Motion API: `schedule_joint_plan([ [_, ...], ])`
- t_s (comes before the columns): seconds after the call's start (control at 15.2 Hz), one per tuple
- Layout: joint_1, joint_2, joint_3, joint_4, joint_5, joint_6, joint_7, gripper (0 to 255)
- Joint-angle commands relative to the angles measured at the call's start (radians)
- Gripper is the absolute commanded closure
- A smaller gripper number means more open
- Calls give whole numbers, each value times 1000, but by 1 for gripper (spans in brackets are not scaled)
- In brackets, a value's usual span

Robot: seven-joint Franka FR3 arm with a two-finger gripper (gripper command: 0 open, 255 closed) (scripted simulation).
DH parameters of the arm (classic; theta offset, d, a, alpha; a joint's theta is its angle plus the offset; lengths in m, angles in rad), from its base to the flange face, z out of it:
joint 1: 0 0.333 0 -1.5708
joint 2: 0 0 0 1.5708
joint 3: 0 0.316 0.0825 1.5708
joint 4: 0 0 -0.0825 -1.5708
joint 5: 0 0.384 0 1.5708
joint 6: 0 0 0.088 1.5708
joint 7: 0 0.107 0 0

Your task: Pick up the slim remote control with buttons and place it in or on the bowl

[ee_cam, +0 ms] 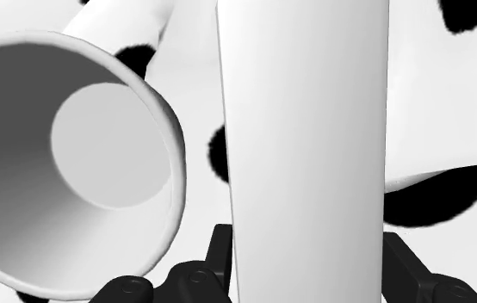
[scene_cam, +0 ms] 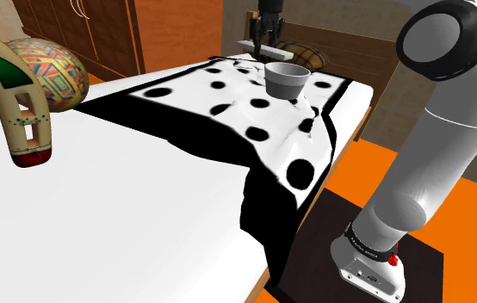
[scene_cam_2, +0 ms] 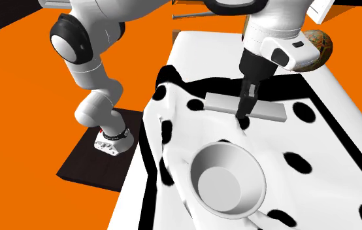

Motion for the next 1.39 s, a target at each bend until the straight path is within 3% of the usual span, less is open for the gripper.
schedule_joint_plan([
  [0.0,-28,7,-23,10,3,-2,-52,255],
  [0.73,-181,111,-136,144,36,-31,-308,255],
  [1.32,-169,44,-131,-72,20,120,-297,255],
])
